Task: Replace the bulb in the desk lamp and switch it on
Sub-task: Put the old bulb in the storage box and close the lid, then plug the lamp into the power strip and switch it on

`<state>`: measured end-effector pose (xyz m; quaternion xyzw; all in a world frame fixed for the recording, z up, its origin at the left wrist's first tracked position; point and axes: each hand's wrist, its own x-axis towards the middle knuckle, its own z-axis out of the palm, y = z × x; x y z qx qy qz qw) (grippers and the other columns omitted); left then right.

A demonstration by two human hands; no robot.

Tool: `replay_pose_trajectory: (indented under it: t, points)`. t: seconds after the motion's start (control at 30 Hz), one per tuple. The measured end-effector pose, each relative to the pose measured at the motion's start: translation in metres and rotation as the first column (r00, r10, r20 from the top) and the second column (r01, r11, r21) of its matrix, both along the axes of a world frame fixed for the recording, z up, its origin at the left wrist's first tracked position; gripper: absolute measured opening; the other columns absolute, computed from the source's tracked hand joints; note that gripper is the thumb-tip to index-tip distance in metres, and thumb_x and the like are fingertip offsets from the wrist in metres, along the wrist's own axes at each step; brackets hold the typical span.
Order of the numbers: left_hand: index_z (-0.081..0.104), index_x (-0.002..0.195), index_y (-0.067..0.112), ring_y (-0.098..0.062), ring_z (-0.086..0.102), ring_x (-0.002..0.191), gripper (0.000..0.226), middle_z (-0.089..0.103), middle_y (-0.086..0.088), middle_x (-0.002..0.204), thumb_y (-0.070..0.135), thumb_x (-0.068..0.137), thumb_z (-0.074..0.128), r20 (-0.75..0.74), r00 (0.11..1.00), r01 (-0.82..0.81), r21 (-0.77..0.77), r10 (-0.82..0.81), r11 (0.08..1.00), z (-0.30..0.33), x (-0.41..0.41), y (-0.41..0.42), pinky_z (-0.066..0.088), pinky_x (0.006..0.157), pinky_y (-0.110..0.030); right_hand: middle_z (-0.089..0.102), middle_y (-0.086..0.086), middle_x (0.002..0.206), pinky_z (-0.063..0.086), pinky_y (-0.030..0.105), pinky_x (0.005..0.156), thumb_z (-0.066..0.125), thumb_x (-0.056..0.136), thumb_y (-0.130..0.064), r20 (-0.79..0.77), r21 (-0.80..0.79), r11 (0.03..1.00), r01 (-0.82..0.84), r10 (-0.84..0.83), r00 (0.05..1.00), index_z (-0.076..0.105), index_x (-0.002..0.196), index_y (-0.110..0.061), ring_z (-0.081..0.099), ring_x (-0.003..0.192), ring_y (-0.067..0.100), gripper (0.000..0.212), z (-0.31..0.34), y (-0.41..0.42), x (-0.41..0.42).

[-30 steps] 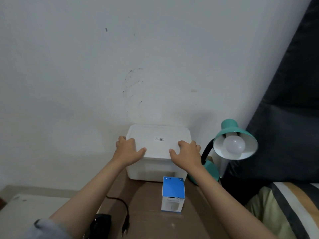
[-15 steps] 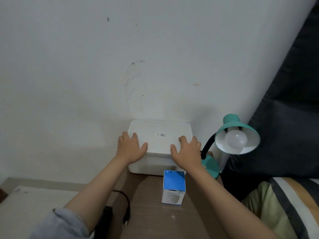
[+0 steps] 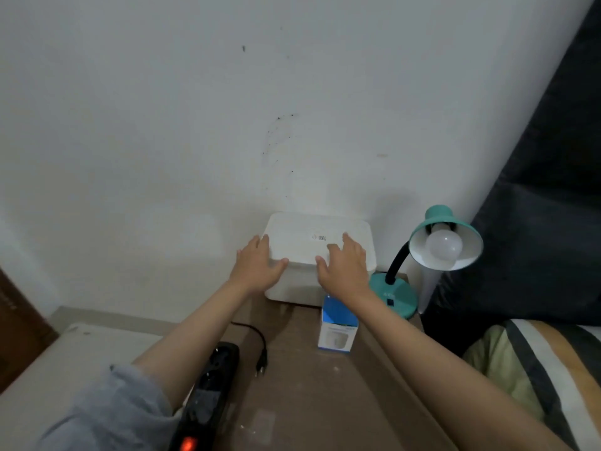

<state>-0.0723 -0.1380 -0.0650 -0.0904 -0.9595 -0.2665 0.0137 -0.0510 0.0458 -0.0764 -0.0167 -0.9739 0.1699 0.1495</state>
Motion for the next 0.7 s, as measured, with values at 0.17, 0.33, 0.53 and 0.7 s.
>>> replay_pose_trajectory:
  t: [0.17, 0.33, 0.53, 0.7]
  points:
    - [0.033, 0.141, 0.007, -0.026, 0.033, 0.137, 0.065, 0.039, -0.013, 0.146, 0.036, 0.089, 0.059, -0.03, 1.0, -0.002, 0.101, 0.005, 0.995, -0.017, 0.068, -0.04, 0.026, 0.112, -0.036, 0.063, 0.015, 0.103, 0.049, 0.037, 0.084, 0.059, 0.083, -0.019, -0.201, -0.167, 0.936, -0.309, 0.275, 0.94, 0.066, 0.106, -0.003, 0.057, 0.101, 0.031, 0.029, -0.028, -0.046, 0.044]
    - [0.039, 0.137, 0.009, -0.025, 0.041, 0.131, 0.062, 0.045, -0.01, 0.14, 0.035, 0.087, 0.062, 0.052, 0.997, -0.069, 0.095, 0.064, 0.993, -0.055, 0.133, -0.076, 0.032, 0.106, -0.03, 0.068, 0.011, 0.104, 0.05, 0.032, 0.085, 0.06, 0.086, -0.021, 0.076, -0.361, 0.899, -0.25, 0.295, 0.952, 0.066, 0.108, -0.008, 0.063, 0.092, 0.023, 0.027, -0.066, -0.077, 0.067]
    - [0.032, 0.143, 0.01, -0.025, 0.036, 0.134, 0.072, 0.038, -0.009, 0.145, 0.041, 0.084, 0.061, 0.176, 0.977, -0.127, 0.051, 0.116, 0.991, -0.105, 0.186, -0.099, 0.033, 0.111, -0.034, 0.069, 0.012, 0.105, 0.048, 0.028, 0.085, 0.065, 0.085, -0.016, 0.343, -0.519, 0.854, 0.029, 0.177, 0.923, 0.065, 0.111, -0.004, 0.064, 0.097, 0.023, 0.028, -0.1, -0.1, 0.08]
    - [0.026, 0.145, 0.011, -0.026, 0.03, 0.137, 0.071, 0.03, -0.009, 0.149, 0.039, 0.087, 0.057, 0.193, 0.968, -0.175, 0.053, 0.162, 0.983, -0.123, 0.198, -0.104, 0.031, 0.111, -0.035, 0.07, 0.007, 0.1, 0.051, 0.03, 0.08, 0.069, 0.083, -0.025, 0.372, -0.486, 0.869, 0.088, 0.115, 0.921, 0.069, 0.103, -0.01, 0.064, 0.092, 0.021, 0.025, -0.111, -0.112, 0.081]
